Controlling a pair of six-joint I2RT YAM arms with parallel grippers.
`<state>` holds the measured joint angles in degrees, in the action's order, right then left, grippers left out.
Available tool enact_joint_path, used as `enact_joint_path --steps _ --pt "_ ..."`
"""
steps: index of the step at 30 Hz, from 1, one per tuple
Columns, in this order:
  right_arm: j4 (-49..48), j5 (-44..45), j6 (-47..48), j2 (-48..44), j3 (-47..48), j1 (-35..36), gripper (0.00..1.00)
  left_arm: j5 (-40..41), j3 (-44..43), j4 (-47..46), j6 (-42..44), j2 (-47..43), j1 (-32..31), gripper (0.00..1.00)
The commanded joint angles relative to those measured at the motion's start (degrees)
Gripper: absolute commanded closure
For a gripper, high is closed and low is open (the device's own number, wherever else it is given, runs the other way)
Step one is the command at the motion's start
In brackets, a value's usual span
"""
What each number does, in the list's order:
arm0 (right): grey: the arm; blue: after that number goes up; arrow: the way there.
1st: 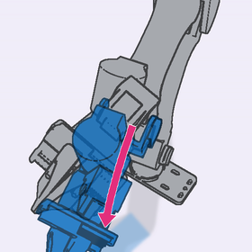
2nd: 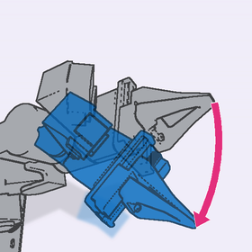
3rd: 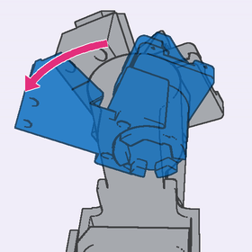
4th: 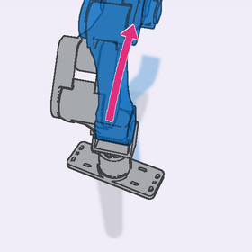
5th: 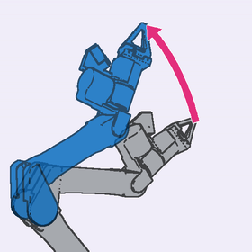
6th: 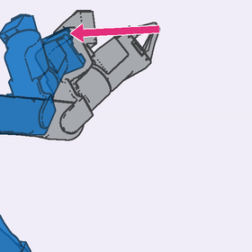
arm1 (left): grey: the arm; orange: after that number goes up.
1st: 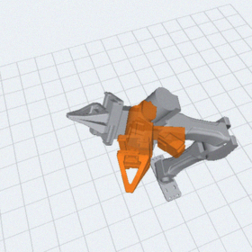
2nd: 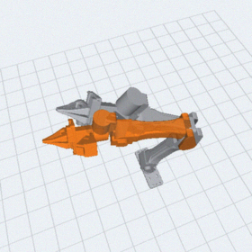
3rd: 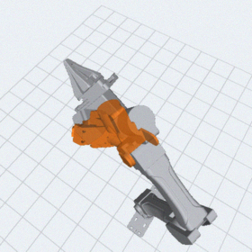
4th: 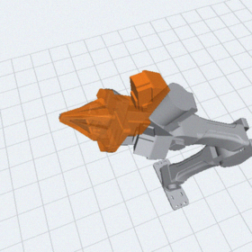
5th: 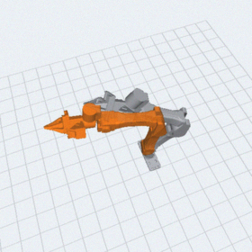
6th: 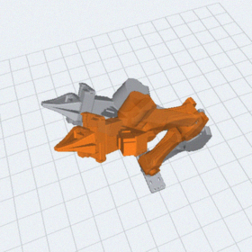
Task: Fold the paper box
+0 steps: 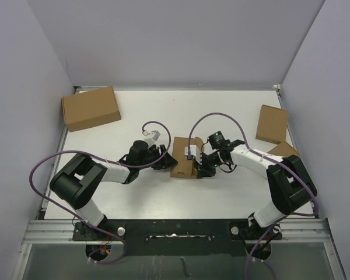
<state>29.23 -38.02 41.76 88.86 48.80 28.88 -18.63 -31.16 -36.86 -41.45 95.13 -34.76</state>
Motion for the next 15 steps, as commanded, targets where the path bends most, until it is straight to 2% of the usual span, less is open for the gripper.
enact_joint_path --steps 1,15 --pt "-1.7 -1.8 -0.5 0.1 2.8 -0.2 1.00 -1.1 -1.3 -0.3 0.6 1.6 -0.1 0.52" --pt "1.7 -3.3 0.6 2.5 3.5 -1.7 1.00 -1.3 -0.7 -0.4 -0.6 1.8 1.4 0.53"
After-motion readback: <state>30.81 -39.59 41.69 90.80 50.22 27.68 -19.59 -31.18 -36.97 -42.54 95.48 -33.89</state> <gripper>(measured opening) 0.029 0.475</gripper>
